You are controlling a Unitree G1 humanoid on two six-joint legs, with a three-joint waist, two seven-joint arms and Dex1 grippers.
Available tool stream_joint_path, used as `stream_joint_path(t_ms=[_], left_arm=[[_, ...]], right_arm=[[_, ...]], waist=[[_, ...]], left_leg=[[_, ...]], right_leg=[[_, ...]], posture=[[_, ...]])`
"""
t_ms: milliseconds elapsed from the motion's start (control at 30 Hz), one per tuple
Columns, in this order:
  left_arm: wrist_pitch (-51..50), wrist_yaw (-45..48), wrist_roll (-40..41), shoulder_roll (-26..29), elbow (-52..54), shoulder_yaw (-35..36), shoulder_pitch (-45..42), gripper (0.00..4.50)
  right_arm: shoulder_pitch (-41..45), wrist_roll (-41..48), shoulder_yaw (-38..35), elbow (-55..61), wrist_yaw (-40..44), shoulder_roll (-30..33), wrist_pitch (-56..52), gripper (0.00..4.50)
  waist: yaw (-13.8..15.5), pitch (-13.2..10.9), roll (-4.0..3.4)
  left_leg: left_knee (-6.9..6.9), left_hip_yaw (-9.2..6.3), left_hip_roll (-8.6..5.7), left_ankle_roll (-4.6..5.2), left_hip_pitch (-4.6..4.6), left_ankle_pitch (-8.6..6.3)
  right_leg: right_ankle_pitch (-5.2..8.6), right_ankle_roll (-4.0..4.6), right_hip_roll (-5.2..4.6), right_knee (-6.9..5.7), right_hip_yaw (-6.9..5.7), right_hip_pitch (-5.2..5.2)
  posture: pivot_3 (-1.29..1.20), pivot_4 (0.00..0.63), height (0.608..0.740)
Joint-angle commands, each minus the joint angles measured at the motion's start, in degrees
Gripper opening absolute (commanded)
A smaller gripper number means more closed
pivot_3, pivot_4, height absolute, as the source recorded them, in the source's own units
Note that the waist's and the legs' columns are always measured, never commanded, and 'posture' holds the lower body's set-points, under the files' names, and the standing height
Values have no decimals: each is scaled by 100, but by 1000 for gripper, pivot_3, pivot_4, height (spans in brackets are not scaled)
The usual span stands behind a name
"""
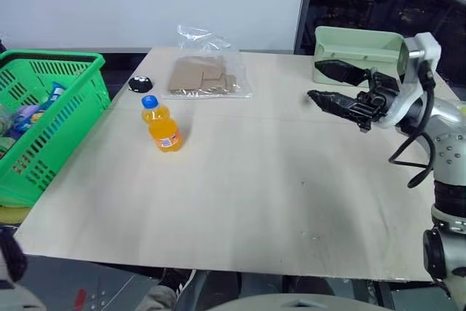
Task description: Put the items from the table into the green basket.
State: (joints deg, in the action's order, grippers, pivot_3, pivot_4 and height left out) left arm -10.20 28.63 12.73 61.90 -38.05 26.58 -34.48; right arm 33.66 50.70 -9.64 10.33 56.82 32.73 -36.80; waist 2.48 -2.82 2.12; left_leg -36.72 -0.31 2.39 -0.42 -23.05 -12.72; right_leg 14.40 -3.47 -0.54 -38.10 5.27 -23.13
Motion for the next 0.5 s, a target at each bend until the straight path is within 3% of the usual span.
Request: stream_joint_path(t_ms=[33, 200, 333, 500], left_arm=[[-849, 1107, 1677, -824, 2759, 359, 1156, 4329], [-1679, 1080, 2300, -1611, 4696, 252, 2718, 4329], [-1713, 567, 1859, -2039, 5023, -110, 3103, 4329], [-1328, 22, 1311, -2635, 4681, -551, 2872, 4329]], right_arm=[[-59, 17, -214, 224, -81, 87, 109, 4500], [-201, 59, -298, 327, -142, 184, 75, 4500], [-277, 93, -341, 390, -181, 246, 33, 4500], [-337, 60, -333, 412, -202, 303, 12, 4500]], waist=[[-37, 6, -2], [-318, 9, 2], [-333, 6, -11], [-315, 10, -20]], left_leg=[[-1, 10, -3, 0, -4, 0], [-5, 21, -13, 3, -2, -2], [-4, 10, -7, 4, 26, -1], [-16, -3, -4, 4, 42, 0]], right_leg=[[-1, 0, -8, 6, 6, -2], [-3, 1, -20, 6, 23, -2], [-2, 1, -4, -2, 21, 15], [-2, 3, 9, 3, 20, 42]], posture=[[73, 0, 740], [55, 5, 740], [49, 11, 740], [41, 10, 740]])
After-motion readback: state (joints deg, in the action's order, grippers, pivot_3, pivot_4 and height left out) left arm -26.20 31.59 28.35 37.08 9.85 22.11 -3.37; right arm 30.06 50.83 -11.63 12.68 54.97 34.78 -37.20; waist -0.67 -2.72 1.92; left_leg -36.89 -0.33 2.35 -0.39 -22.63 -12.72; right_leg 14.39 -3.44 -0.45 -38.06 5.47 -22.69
